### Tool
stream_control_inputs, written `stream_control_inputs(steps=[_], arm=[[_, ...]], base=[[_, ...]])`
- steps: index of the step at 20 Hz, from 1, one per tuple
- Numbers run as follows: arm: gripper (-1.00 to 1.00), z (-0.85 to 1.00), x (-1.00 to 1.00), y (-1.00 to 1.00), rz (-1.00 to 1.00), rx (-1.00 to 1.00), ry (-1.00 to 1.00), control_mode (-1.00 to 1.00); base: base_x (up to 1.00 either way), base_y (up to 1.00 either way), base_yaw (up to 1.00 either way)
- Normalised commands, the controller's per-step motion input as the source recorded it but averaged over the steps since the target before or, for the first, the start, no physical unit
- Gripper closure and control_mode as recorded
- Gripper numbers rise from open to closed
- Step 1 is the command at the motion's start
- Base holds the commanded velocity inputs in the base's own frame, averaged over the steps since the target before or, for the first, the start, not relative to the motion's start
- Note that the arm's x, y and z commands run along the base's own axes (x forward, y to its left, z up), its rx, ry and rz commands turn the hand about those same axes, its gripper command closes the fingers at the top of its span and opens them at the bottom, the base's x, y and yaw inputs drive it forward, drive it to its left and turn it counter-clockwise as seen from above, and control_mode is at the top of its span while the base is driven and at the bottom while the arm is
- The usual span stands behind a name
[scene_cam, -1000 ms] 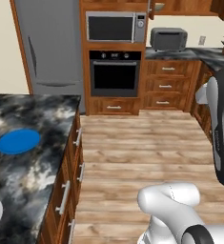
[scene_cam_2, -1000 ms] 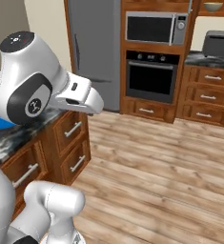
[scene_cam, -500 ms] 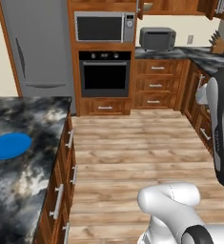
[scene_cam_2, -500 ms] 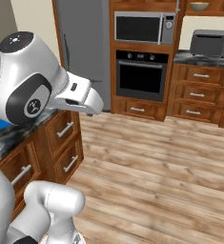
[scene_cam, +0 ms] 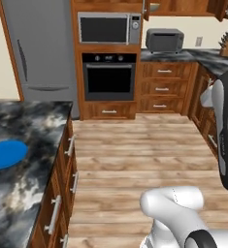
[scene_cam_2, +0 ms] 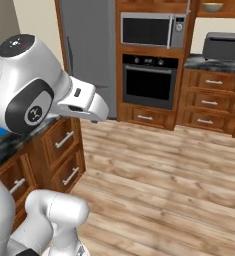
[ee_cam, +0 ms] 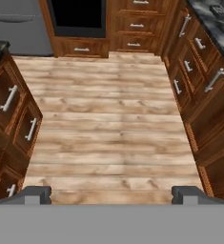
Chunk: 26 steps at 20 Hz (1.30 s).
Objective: Move the bowls from the cabinet to the plates on the dining table.
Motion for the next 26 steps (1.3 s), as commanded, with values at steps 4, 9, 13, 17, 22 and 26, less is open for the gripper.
stream_control_inputs(steps=[4,9,13,17,22,26], arm=[[-1.0,0.0,0.0,0.0,0.0,0.0,0.0,1.0],[-1.0,0.0,0.0,0.0,0.0,0.0,0.0,1.0],[-1.0,0.0,0.0,0.0,0.0,0.0,0.0,1.0],[-1.0,0.0,0.0,0.0,0.0,0.0,0.0,1.0],[-1.0,0.0,0.0,0.0,0.0,0.0,0.0,1.0],[-1.0,0.0,0.0,0.0,0.0,0.0,0.0,1.0]], base=[[0.54,-0.2,0.08],[0.62,-0.27,0.02],[0.62,-0.23,0.0],[0.62,-0.22,0.0],[0.62,-0.22,0.0],[0.61,-0.23,0.0]])
